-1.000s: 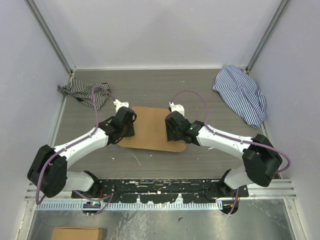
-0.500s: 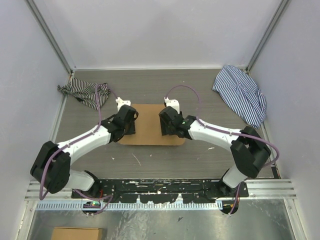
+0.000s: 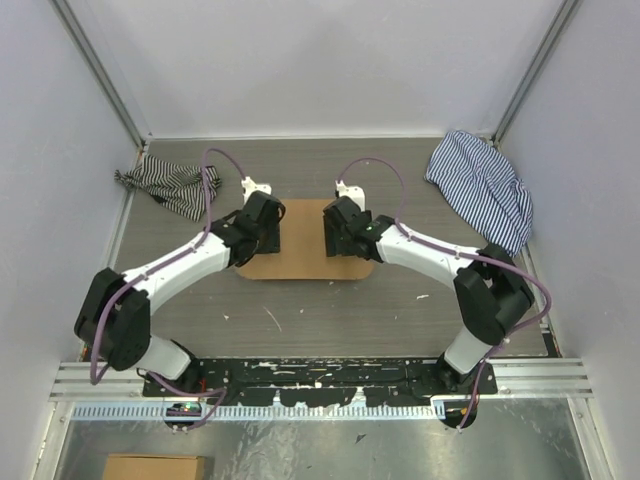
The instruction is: Fold the paper box
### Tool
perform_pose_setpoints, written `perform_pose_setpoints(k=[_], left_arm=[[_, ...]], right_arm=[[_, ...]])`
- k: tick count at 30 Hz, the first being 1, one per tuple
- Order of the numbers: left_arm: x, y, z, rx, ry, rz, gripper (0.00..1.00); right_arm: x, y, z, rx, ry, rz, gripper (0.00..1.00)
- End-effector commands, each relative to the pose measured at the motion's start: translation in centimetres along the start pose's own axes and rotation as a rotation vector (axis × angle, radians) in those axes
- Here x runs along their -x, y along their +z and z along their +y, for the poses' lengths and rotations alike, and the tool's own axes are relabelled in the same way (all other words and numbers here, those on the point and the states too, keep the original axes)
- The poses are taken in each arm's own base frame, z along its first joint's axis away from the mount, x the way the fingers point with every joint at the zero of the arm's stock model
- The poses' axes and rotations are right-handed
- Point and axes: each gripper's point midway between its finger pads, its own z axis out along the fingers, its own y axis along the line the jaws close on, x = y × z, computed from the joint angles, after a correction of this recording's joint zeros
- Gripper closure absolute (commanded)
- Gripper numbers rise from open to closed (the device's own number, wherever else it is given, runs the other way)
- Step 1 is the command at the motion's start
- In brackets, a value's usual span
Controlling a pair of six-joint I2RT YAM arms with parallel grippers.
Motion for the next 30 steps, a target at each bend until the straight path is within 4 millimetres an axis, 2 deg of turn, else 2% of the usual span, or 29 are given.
perform_pose_setpoints(k=[1,4,6,10,12,14,15,19,27,30], left_arm=[[3.0,-4.4,1.0,0.002,-0.006,-0.085,0.38],[2.9,-6.9,2.9,0.016,-0.009,-0.138,0.22],[1.6,-7.4,4.3,0.025,-0.028,-0.152,0.18],[-0.8,-7.2,6.0,0.010,-0.116,-0.199,0.15],[-1.3,-6.4,5.9,-0.023,-0.144,-0.251,0.13],[-1.9,-5.7,5.7,-0.043,-0.136,-0.259,0.13],[-2.1,-5.3,5.6,-0.045,-0.124,-0.253,0.13],[-2.3,-4.6,5.8,-0.010,-0.077,-0.219,0.13],[-1.1,-4.3,5.3,-0.013,-0.079,-0.253,0.13],[-1.4,-3.7,4.9,-0.019,-0.062,-0.224,0.13]], right_arm=[[3.4,-3.7,-1.2,0.003,0.040,-0.087,0.26],[2.9,-5.5,-1.3,0.054,0.058,-0.102,0.14],[2.1,-6.6,-0.3,0.158,0.073,-0.107,0.11],[0.2,-9.0,2.6,0.399,0.144,-0.068,0.20],[-0.1,-9.3,2.8,0.432,0.131,-0.081,0.17],[0.1,-8.8,1.4,0.354,0.139,-0.126,0.01],[0.0,-8.5,0.6,0.306,0.136,-0.128,0.00],[-1.1,-7.4,-0.5,0.208,0.136,-0.087,0.00],[-3.0,-4.9,-0.3,0.163,0.143,-0.008,0.00],[-3.6,-4.1,-0.2,0.150,0.140,0.020,0.00]])
